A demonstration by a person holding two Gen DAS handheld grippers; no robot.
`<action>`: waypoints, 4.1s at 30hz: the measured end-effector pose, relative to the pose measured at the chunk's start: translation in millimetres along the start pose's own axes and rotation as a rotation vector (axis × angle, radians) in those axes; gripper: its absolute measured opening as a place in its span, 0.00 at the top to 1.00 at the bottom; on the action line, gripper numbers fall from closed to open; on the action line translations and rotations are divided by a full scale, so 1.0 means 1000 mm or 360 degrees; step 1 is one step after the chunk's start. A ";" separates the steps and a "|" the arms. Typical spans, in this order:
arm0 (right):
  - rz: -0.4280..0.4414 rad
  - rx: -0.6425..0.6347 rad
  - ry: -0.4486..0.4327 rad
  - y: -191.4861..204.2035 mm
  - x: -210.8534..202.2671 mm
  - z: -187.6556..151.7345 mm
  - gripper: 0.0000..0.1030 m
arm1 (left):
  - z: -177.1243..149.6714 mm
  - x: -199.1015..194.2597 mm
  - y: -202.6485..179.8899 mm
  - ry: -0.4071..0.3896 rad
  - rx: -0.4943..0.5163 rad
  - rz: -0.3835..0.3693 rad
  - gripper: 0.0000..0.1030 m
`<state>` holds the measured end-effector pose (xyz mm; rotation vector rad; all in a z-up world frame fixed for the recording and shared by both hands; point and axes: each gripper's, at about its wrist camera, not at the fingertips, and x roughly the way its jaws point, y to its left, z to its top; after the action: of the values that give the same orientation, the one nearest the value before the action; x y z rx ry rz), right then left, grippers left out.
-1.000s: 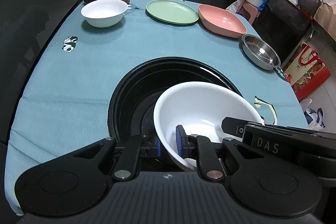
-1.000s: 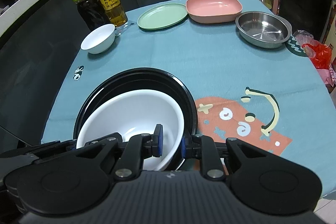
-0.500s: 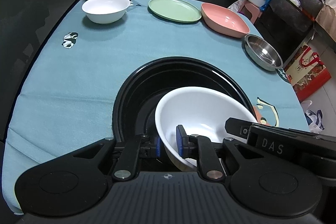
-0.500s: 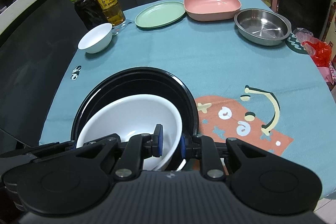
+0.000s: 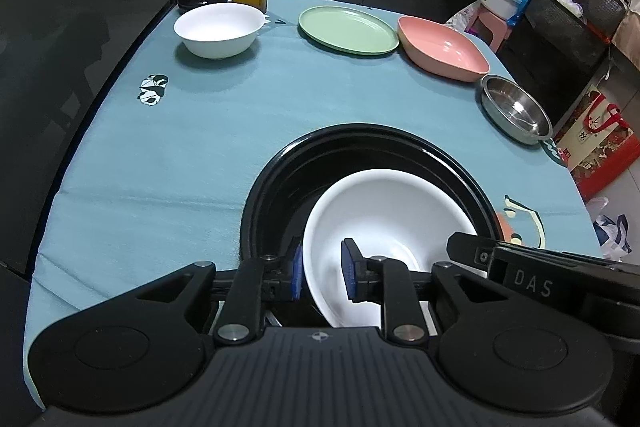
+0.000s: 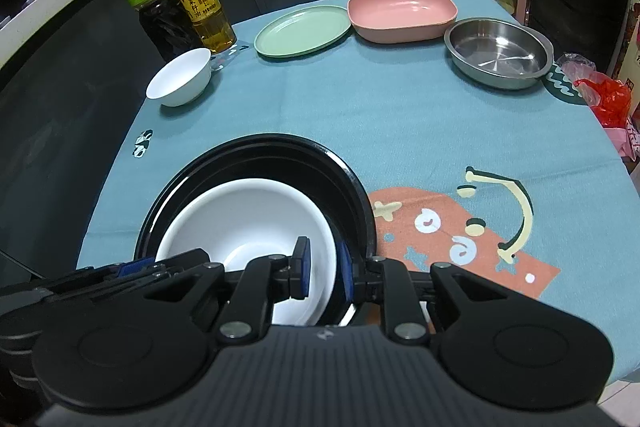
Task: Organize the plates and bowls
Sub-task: 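Lift the white bowl and lower it into the black bowl, then open both grippers and withdraw from the nested bowls, then move both grippers to the small white plate beside the bottles, then close both grippers on the white plate's rim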
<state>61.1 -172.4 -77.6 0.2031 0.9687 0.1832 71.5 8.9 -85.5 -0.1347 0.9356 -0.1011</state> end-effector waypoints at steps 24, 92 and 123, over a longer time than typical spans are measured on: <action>-0.0011 0.0016 -0.0095 -0.003 -0.014 0.014 0.81 | 0.014 -0.014 0.013 -0.0083 -0.0053 0.0005 0.79; 0.0099 -0.0175 0.0005 0.128 0.143 0.180 0.70 | 0.163 0.103 0.145 -0.0263 -0.0588 0.0224 0.75; 0.0095 -0.0239 0.0128 0.132 0.148 0.176 0.89 | 0.154 0.087 0.119 -0.0261 -0.0485 0.0110 0.89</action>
<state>280.9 -24.4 -65.0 0.0875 1.0248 0.3199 250.8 124.4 -83.1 -0.3867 0.7864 0.1159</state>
